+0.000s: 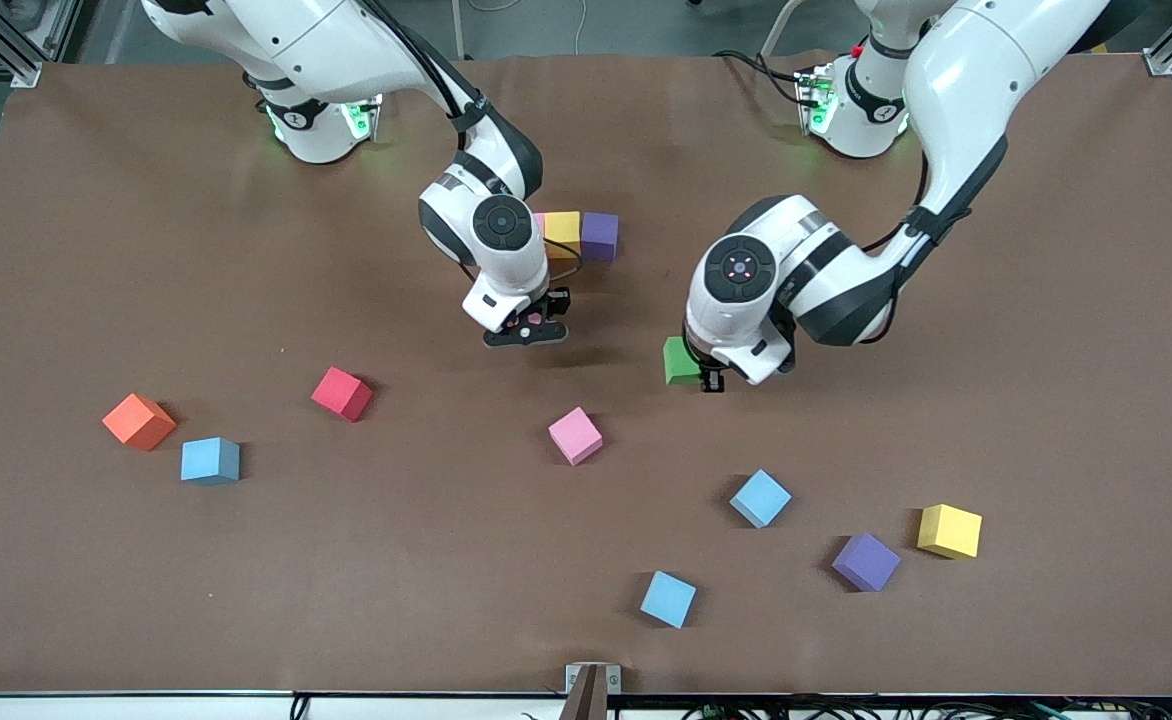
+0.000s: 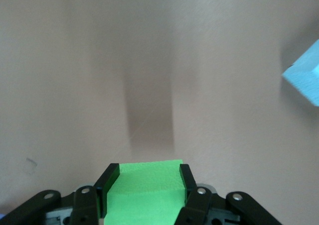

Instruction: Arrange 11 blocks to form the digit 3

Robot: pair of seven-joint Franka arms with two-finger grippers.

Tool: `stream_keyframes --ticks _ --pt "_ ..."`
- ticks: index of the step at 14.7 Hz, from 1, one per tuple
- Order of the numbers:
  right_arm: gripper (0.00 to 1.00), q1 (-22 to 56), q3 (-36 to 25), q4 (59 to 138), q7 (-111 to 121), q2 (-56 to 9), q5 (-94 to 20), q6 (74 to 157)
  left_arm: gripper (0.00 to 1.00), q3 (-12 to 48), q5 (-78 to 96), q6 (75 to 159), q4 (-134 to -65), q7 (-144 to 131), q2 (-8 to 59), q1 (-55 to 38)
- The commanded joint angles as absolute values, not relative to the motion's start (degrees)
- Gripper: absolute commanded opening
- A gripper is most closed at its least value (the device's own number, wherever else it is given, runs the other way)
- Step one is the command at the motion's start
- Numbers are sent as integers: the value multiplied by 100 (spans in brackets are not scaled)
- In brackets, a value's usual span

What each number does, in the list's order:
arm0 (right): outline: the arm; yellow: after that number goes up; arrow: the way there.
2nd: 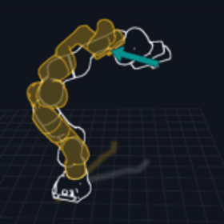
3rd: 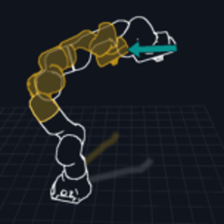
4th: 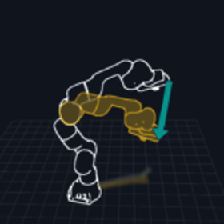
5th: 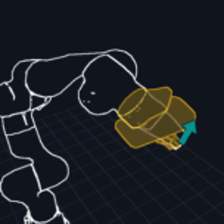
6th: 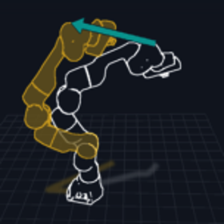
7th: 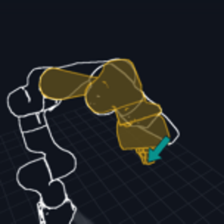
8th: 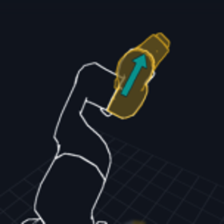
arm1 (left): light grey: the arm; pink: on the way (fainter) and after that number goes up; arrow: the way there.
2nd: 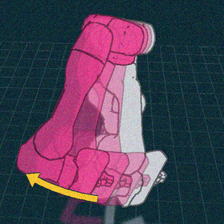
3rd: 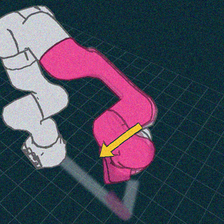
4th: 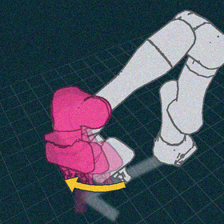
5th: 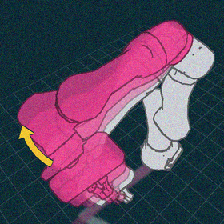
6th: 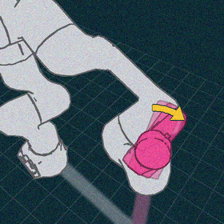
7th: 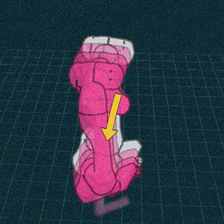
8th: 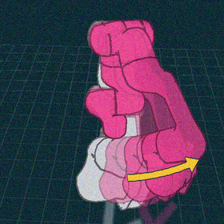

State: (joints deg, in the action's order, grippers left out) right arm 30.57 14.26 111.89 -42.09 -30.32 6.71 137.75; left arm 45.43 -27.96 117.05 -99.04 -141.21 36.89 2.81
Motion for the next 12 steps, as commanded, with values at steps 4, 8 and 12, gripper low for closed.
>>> stream_keyframes --ticks 4,8,12 --pt "39 3094 1424 11593 -4263 -2804 686 13808 2 4088 -2971 11637 -9791 -15098 3963 -587" --pt "39 3094 1503 11619 -4271 -2795 625 13816 2 3920 -2988 11707 -9782 -15477 4043 -1124" --pt "39 3094 1538 11619 -4280 -2742 563 13808 1 3920 -3276 11733 -9817 -15477 4043 -1449"
